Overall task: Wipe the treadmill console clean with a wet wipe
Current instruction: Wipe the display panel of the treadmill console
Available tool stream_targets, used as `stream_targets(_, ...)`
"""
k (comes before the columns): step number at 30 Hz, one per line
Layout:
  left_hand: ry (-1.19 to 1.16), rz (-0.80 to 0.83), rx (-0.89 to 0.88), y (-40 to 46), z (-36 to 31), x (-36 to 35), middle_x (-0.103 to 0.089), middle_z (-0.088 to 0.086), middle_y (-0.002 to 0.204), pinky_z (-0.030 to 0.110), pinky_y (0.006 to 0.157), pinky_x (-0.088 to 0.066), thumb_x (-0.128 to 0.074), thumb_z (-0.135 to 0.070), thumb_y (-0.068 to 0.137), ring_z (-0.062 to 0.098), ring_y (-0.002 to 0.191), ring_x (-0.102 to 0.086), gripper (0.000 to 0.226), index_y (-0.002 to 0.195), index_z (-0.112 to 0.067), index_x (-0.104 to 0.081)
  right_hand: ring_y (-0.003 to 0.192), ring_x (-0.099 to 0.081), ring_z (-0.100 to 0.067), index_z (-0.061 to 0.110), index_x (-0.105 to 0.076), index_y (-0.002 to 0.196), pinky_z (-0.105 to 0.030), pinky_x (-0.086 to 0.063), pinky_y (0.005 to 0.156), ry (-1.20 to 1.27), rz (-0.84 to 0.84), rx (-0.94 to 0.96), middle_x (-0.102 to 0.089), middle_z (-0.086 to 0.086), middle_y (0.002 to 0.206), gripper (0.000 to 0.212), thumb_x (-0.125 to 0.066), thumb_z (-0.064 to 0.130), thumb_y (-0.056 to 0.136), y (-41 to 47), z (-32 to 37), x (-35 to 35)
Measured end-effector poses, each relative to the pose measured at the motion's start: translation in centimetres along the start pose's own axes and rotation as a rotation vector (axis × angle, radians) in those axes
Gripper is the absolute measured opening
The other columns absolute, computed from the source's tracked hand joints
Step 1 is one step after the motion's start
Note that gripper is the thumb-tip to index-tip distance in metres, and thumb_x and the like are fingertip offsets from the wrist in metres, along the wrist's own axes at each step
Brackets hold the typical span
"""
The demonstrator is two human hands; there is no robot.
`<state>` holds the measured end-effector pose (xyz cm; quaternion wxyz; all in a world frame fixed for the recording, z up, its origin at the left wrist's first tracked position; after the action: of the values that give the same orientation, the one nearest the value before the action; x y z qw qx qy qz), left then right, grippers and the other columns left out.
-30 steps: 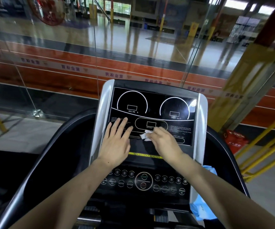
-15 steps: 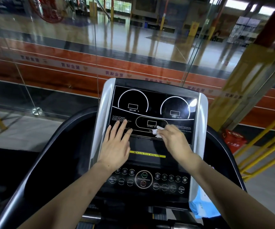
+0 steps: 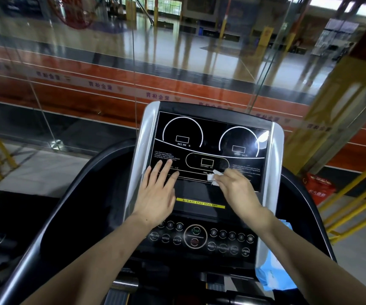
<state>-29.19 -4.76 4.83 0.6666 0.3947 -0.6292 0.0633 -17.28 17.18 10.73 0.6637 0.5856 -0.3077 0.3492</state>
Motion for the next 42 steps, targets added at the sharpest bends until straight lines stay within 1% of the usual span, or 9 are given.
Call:
stream_targets(6,0.013,-0.023,-0.013,0.0,0.0,0.1,-0.018,0.012,0.172,0.058,0.128,-0.017,-0.051,-0.026,0.099,0.035,0.159,-0.013,0.058,0.155,-0.018,-0.039,0.074,-0.059,-0.026,0.009,-0.076,0.098,-0.033,-0.056,0.062,0.041,0.038,0.095,-0.056,-0.006,0.075,0.021,-0.078,-0.002,0.080,3.8,4.7,-2.2)
stream_targets(10,-0.006,-0.024,-0.002,0.4,-0.3,0.4,-0.015,0.010,0.173,0.056,0.129,-0.014,-0.048,-0.028,0.100,0.034,0.160,-0.010,0.057,0.156,-0.019,-0.038,0.078,-0.059,-0.031,0.005,-0.077,0.094,-0.044,-0.057,0.066,-0.010,-0.060,-0.131,-0.056,-0.010,0.077,0.008,-0.070,0.004,0.091,4.4,1.1,-0.4)
stream_targets(15,-0.017,-0.032,-0.018,0.1,-0.5,0.5,-0.017,0.011,0.172,0.056,0.128,-0.016,-0.048,-0.027,0.100,0.034,0.159,-0.013,0.056,0.155,-0.018,-0.039,0.077,-0.062,-0.029,0.011,-0.076,0.100,-0.040,-0.059,0.062,0.011,0.105,0.095,-0.057,-0.006,0.076,0.021,-0.077,-0.001,0.082,1.8,4.1,-1.3)
stream_targets(20,-0.015,-0.012,-0.009,0.1,-0.1,0.7,-0.016,0.011,0.173,0.057,0.128,-0.015,-0.049,-0.026,0.101,0.034,0.160,-0.011,0.056,0.155,-0.019,-0.039,0.078,-0.059,-0.031,0.009,-0.076,0.100,-0.046,-0.058,0.065,-0.011,-0.020,-0.082,-0.055,-0.008,0.076,0.010,-0.070,0.008,0.092,4.0,1.9,-0.7)
stream_targets(24,-0.016,-0.013,-0.054,0.1,-1.0,0.5,-0.016,0.011,0.173,0.057,0.128,-0.016,-0.051,-0.025,0.099,0.035,0.159,-0.012,0.056,0.154,-0.020,-0.040,0.073,-0.061,-0.027,0.012,-0.076,0.098,-0.034,-0.057,0.056,0.001,0.085,0.101,-0.054,-0.003,0.073,0.016,-0.078,0.005,0.083,1.9,3.4,-0.7)
stream_targets(28,-0.001,-0.001,-0.069,0.7,-1.7,0.5,-0.014,0.012,0.173,0.057,0.128,-0.015,-0.049,-0.027,0.100,0.036,0.159,-0.010,0.057,0.155,-0.020,-0.038,0.074,-0.059,-0.030,0.011,-0.076,0.094,-0.040,-0.057,0.060,-0.002,-0.068,-0.083,-0.053,-0.006,0.075,0.006,-0.071,0.010,0.090,4.1,1.6,-0.1)
stream_targets(32,-0.009,0.004,-0.062,0.6,-2.2,0.4,-0.014,0.012,0.173,0.057,0.128,-0.013,-0.048,-0.026,0.100,0.035,0.160,-0.009,0.057,0.156,-0.019,-0.038,0.074,-0.060,-0.028,0.010,-0.075,0.095,-0.036,-0.056,0.056,0.024,0.029,0.013,-0.054,-0.006,0.074,0.014,-0.079,0.002,0.083,1.5,3.4,-0.5)
stream_targets(37,-0.032,-0.019,-0.063,0.3,-2.5,-0.1,-0.016,0.012,0.173,0.056,0.129,-0.015,-0.048,-0.025,0.100,0.034,0.160,-0.012,0.056,0.154,-0.019,-0.039,0.069,-0.060,-0.030,0.005,-0.079,0.096,-0.043,-0.057,0.058,-0.037,0.008,-0.128,-0.057,-0.009,0.070,0.009,-0.077,0.004,0.087,-1.3,-0.6,1.7)
stream_targets(42,-0.056,-0.009,-0.058,0.2,-3.2,-0.3,-0.017,0.013,0.173,0.056,0.128,-0.016,-0.051,-0.023,0.099,0.034,0.160,-0.013,0.055,0.153,-0.018,-0.040,0.069,-0.058,-0.031,0.004,-0.077,0.092,-0.044,-0.056,0.056,-0.017,-0.003,-0.117,-0.058,-0.010,0.071,0.007,-0.076,0.002,0.086,-1.4,-0.1,1.4)
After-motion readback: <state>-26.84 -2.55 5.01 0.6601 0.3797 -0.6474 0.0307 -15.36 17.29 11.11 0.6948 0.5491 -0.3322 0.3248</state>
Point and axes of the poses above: each hand's wrist, its own y-axis towards the middle knuckle, its own x-axis out of the back of the hand, z = x × y, the point moved 2 cm from there along y, towards the middle knuckle
